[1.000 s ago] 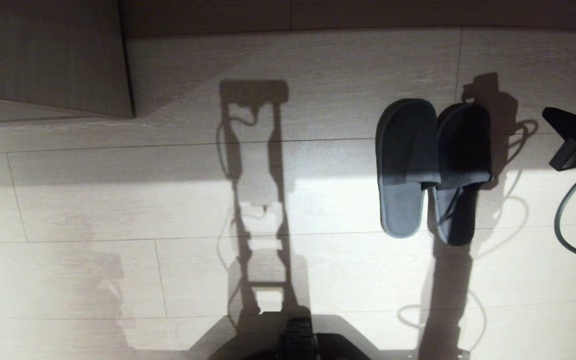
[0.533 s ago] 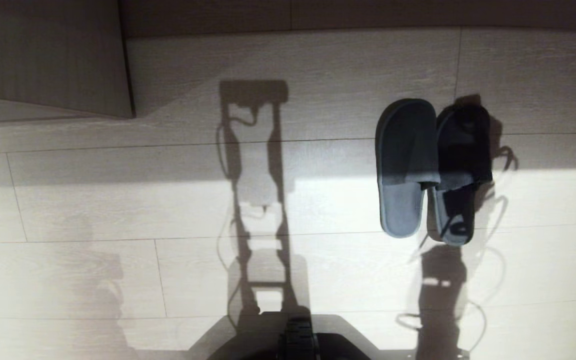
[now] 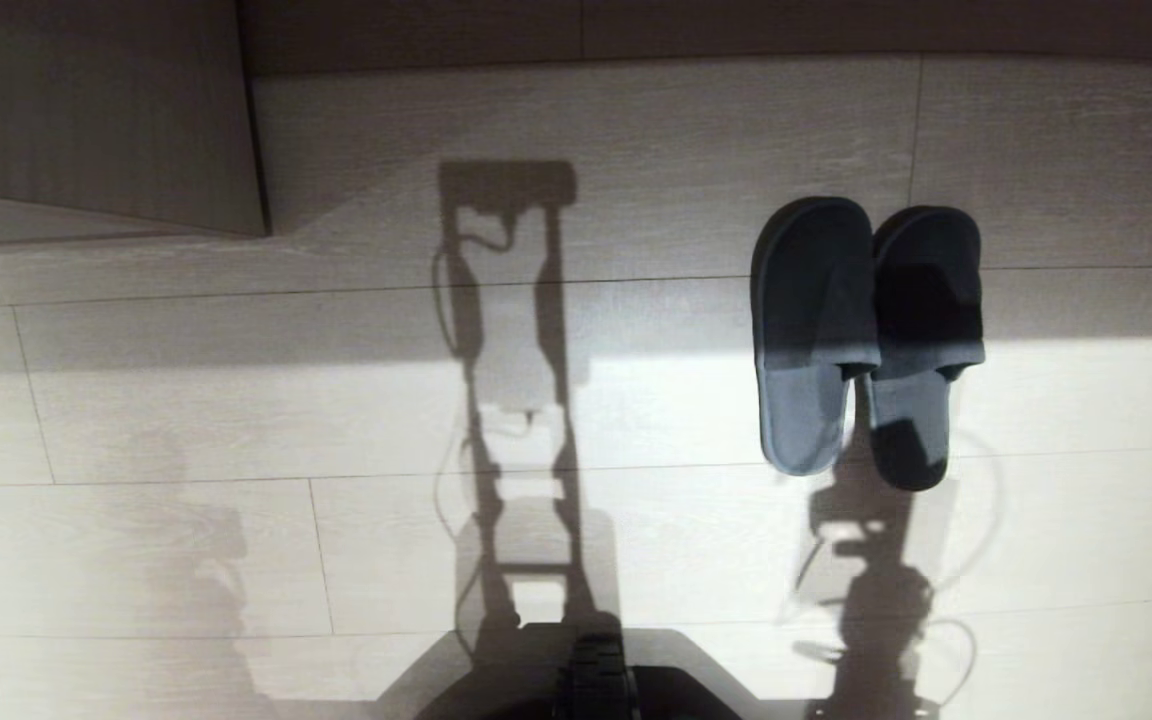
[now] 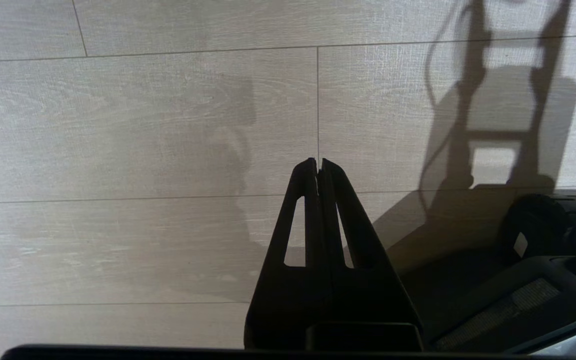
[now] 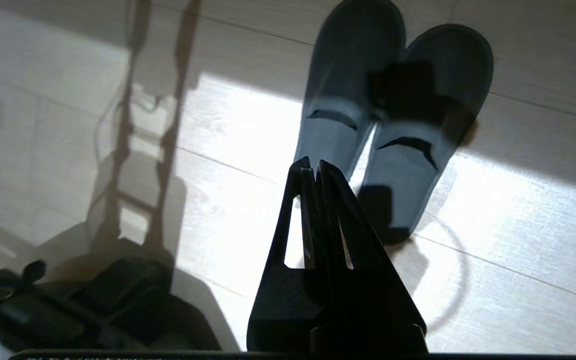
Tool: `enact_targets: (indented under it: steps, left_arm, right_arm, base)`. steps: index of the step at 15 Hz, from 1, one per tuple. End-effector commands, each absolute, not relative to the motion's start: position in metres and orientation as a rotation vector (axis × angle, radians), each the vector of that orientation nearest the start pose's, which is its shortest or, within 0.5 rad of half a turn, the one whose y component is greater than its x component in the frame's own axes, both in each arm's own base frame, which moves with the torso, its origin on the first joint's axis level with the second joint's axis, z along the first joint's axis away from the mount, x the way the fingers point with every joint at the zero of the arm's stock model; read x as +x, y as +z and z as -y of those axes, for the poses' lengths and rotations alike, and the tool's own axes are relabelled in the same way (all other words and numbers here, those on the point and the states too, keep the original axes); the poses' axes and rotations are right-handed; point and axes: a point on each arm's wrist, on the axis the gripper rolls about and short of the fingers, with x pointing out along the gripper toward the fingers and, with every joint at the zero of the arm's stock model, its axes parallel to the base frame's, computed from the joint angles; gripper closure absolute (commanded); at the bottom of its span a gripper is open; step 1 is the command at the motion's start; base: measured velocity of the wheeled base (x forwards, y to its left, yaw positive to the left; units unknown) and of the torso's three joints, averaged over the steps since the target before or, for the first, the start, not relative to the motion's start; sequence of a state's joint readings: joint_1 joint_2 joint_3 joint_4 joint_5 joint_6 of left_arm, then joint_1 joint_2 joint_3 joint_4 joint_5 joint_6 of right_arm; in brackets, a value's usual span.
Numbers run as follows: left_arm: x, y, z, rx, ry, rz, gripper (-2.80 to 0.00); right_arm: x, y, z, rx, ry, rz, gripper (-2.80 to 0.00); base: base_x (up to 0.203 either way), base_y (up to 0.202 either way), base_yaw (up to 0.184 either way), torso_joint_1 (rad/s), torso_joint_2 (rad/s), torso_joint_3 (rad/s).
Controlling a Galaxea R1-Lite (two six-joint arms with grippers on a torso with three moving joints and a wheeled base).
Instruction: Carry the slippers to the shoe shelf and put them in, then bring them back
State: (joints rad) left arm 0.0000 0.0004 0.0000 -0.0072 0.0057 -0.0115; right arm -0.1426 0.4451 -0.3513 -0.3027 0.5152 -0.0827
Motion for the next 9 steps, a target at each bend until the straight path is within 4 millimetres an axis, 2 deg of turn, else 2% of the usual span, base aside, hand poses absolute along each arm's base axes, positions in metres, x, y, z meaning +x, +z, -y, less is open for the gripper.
enact_targets:
  steps: [1,3,6,9]
  left_arm:
    - [-0.023,0.076,0.000,-0.012,0.007,0.008,0.00]
    - [-0.023,0.076,0.000,-0.011,0.008,0.008,0.00]
    - [-0.023,0.076,0.000,-0.012,0.006,0.008,0.00]
    - [-0.023,0.076,0.000,-0.011,0.007,0.008,0.00]
  right_arm:
    - [-0.014,0.197,-0.013,-0.168,0.380,0.268,0.00]
    - [-0.014,0.172,-0.012,-0.154,0.371,0.202,0.00]
    - [-0.017,0.175,-0.012,-0.112,0.424,0.213,0.00]
    - [-0.027,0.158,-0.009,-0.100,0.413,0.191,0.00]
  base:
    - [0.000,0.000,0.000,0.000,0.00,0.000]
    - [0.000,0.000,0.000,0.000,0.00,0.000]
    - [0.000,0.000,0.000,0.000,0.00,0.000]
    - [0.000,0.000,0.000,0.000,0.00,0.000]
